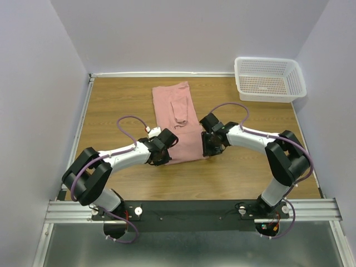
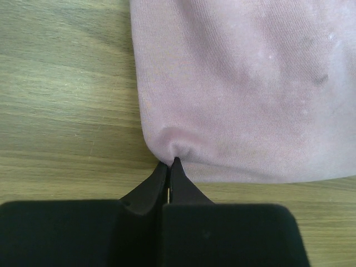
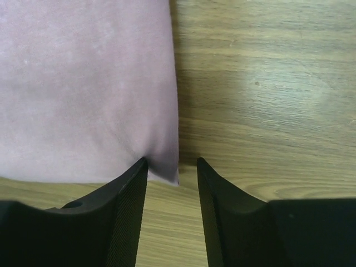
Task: Fold and stack the t-shirts
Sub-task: Fold the tshirt
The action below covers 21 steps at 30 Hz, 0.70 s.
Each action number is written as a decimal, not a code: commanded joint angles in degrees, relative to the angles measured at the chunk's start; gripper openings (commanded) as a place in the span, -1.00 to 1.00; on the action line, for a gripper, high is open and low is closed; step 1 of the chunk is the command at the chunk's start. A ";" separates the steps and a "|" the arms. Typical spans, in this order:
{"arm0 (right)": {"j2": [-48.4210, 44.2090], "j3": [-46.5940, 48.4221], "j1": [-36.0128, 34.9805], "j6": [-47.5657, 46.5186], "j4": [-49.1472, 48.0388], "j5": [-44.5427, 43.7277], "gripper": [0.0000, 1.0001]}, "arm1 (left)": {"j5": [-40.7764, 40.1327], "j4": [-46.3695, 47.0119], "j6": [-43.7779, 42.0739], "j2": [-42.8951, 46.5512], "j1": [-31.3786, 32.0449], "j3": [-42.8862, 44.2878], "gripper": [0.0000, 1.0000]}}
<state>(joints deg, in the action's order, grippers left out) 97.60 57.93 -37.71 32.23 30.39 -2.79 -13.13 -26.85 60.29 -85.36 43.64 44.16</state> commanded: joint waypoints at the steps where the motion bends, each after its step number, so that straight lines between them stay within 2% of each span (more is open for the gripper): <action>1: 3.20 0.43 -1.75 1.43 2.30 -2.83 -0.04 | 0.56 -3.82 -1.49 -0.86 0.40 -2.94 -1.00; 5: 6.63 -0.89 -2.54 2.31 3.88 -5.30 -0.07 | 0.82 -4.09 -1.58 0.11 0.40 -3.38 -1.00; 11: 10.76 -3.35 -3.68 3.19 4.50 -4.16 -0.24 | 1.26 -4.26 -1.76 1.86 0.40 -4.08 -1.00; 15: 13.40 -4.05 -4.56 2.14 4.50 -1.97 -0.49 | 1.08 -4.61 -2.20 2.04 0.40 -3.82 -1.00; 17: 15.07 -4.14 -4.74 1.79 4.50 -1.00 -0.70 | 1.26 -4.79 -2.63 1.87 0.40 -3.64 -1.00; 18: 15.25 -4.32 -4.82 1.79 4.50 -1.08 -0.96 | 1.43 -4.79 -2.90 1.87 0.40 -3.56 -1.00; 21: 13.59 -5.19 -4.91 0.91 5.20 -0.21 -0.99 | 3.01 -7.06 -5.26 2.91 0.74 -3.21 -1.00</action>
<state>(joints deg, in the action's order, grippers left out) 101.86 60.27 -40.93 34.02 30.57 -3.92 -12.38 -26.33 58.48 -83.24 43.64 42.26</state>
